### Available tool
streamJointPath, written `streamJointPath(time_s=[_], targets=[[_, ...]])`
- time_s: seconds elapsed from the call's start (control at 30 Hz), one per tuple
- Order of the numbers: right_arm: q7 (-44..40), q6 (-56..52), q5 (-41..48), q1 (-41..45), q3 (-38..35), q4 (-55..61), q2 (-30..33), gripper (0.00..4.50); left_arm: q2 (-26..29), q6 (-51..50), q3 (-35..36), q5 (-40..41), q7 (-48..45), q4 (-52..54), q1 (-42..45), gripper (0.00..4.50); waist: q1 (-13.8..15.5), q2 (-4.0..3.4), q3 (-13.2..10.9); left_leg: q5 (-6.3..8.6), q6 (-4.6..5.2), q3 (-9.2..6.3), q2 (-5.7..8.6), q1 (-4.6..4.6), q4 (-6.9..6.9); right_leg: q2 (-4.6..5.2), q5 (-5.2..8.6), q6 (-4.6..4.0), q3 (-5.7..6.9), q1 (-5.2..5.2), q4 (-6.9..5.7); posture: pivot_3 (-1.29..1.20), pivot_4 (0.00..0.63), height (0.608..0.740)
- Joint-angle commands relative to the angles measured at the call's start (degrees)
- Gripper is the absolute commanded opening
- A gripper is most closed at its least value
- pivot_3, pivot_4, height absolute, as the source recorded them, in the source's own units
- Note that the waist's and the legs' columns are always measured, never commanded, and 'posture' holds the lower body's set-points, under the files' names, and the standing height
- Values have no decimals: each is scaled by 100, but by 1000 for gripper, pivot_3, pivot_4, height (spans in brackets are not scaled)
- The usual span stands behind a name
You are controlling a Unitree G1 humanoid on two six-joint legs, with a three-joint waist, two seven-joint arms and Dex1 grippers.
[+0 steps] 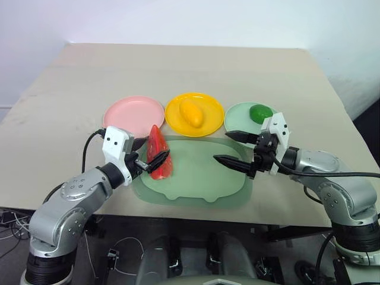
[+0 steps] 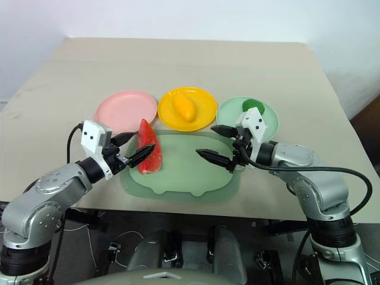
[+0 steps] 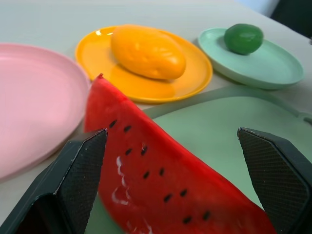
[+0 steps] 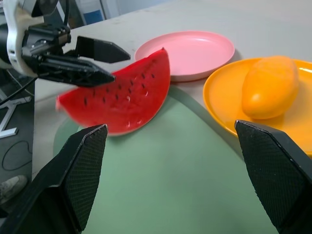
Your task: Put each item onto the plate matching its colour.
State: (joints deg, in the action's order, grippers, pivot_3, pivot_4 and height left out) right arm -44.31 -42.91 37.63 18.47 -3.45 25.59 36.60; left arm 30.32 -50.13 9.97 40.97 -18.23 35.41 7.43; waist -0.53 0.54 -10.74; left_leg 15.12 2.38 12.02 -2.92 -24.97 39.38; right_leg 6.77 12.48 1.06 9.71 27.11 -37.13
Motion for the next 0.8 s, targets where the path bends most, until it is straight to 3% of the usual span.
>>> streamJointPath(time_s=[0.03,0.53,0.8], targets=[[-4,40,122,40,-167,191,73,4439,59,-280,5,126,123,170,121,4500,4,0,0,0,0,0,0,0,0,0,0,1,0,-1,1,0,150,696],[14,103,-23,-105,-124,39,152,4439,170,-2161,94,824,736,180,1143,4500,-3,2,0,-2,0,-1,0,1,1,-4,0,2,0,-1,-6,0,150,696],[37,261,-194,-191,-140,-91,119,4439,224,-2843,-67,659,950,12,1461,4500,2,2,0,-2,-1,-1,1,1,4,-3,5,12,0,-4,-6,0,150,696]])
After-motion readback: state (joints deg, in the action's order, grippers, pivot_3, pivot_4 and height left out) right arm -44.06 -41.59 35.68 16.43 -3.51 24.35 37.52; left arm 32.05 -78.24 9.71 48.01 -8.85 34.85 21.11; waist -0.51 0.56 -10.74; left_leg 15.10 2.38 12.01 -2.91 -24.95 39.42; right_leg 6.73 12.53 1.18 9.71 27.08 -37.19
